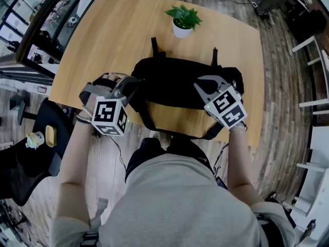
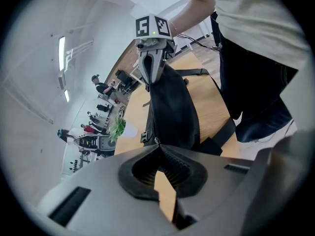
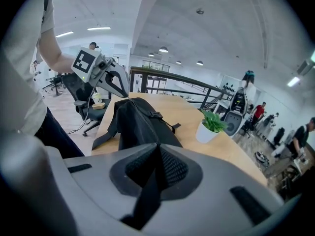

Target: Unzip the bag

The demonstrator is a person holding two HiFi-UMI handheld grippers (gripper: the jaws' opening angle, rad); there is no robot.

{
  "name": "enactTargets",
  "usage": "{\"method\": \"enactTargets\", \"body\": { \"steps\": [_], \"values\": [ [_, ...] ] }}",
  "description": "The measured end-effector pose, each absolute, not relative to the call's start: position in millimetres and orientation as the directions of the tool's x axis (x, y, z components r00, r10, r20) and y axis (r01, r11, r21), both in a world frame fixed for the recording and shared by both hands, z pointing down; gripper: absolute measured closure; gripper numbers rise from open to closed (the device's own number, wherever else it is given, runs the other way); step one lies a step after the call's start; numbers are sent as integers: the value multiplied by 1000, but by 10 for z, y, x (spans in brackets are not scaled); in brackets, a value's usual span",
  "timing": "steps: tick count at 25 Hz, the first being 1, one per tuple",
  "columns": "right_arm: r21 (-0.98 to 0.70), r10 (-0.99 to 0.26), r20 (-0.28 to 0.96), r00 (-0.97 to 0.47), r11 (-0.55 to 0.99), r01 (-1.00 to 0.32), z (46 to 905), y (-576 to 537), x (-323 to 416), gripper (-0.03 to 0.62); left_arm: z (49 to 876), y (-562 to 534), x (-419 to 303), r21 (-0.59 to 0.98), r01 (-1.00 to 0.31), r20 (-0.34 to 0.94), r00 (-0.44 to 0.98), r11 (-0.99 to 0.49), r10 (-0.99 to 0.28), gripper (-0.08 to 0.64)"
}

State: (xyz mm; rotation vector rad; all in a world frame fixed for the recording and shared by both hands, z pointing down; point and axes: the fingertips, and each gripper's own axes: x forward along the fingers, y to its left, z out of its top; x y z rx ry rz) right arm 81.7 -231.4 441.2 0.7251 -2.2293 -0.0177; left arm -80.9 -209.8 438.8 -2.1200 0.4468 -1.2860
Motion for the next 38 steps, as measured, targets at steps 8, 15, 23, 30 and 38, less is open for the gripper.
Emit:
{"method": "enactTargets", "body": {
  "steps": [8,15,23,30,38],
  "values": [
    [249,-504,673,-541,843,-476,4401,-2247,808,557,4408,-2116,-804,-666,-35,661,435,-745,-611,540],
    [244,-563,616,-551,801,-547,4334,-2264,854,463,4443,-2117,-847,-608,-209,635,450,-766,-627,538],
    [58,-570,501,-651,773,-632,4132,-2190,850,441,3999,-2073,-662,-348,-549,462,604,-759,-649,538],
    [-56,-606,420,-676,726,-685,4006,-2121,844,437,3663,-2116,-345,-26,-708,273,674,-706,-686,538],
    [-166,-710,298,-639,620,-767,3723,-2126,989,478,3570,-2204,-15,342,-691,189,714,-637,-674,538]
  ]
}}
